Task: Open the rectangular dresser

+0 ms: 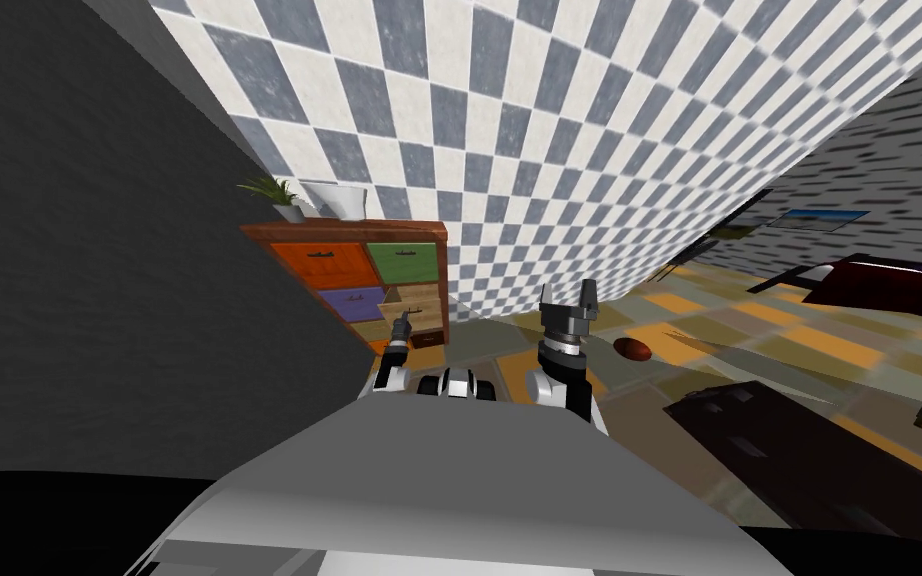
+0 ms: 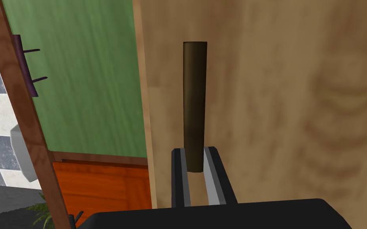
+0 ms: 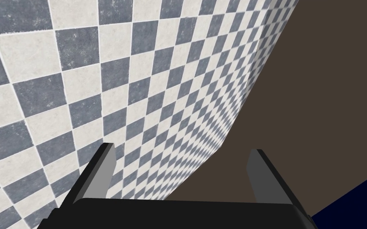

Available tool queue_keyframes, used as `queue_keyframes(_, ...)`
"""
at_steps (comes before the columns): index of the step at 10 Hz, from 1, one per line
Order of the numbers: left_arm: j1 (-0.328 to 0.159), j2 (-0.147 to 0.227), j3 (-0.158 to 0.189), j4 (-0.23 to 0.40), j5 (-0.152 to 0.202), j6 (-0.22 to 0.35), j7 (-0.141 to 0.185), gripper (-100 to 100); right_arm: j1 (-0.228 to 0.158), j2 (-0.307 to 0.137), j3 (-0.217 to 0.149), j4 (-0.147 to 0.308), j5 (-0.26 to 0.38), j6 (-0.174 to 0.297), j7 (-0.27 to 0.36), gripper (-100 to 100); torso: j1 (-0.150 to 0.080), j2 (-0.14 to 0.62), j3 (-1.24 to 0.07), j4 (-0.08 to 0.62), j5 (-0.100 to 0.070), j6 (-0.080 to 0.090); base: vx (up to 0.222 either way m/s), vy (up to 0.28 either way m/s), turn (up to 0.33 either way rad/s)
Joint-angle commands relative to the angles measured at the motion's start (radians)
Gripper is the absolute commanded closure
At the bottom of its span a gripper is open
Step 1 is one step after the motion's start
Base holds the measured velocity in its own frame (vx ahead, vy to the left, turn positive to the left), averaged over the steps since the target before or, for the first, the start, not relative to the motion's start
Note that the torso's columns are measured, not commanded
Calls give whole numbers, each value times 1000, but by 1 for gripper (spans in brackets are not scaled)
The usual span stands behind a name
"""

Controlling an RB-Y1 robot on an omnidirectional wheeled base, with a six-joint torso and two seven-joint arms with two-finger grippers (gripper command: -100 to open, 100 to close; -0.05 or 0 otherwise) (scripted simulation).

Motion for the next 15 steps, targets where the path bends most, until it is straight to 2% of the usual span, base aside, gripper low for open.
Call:
queue_keyframes(1,-5,1,3,-64,2,69,-2,-100,0,0,0,0,0,0,0,0,2,-4,-3,1,-1,-1,-23,-1,1)
queue_keyframes(8,-16,2,10,-214,6,229,-6,-100,0,0,0,0,0,0,0,0,2,3,1,4,-2,-4,-10,0,6)
queue_keyframes(9,-15,2,10,-197,6,216,-5,-100,0,0,0,0,0,0,0,0,2,3,1,6,-4,-4,-8,-2,-1)
queue_keyframes(10,-15,2,10,-198,6,221,-5,0,0,0,0,0,0,0,0,0,2,3,1,5,-3,-4,0,0,0)
queue_keyframes(15,-14,2,10,-196,6,222,-5,0,0,0,0,0,0,0,0,0,2,2,1,4,-2,-4,0,0,0)
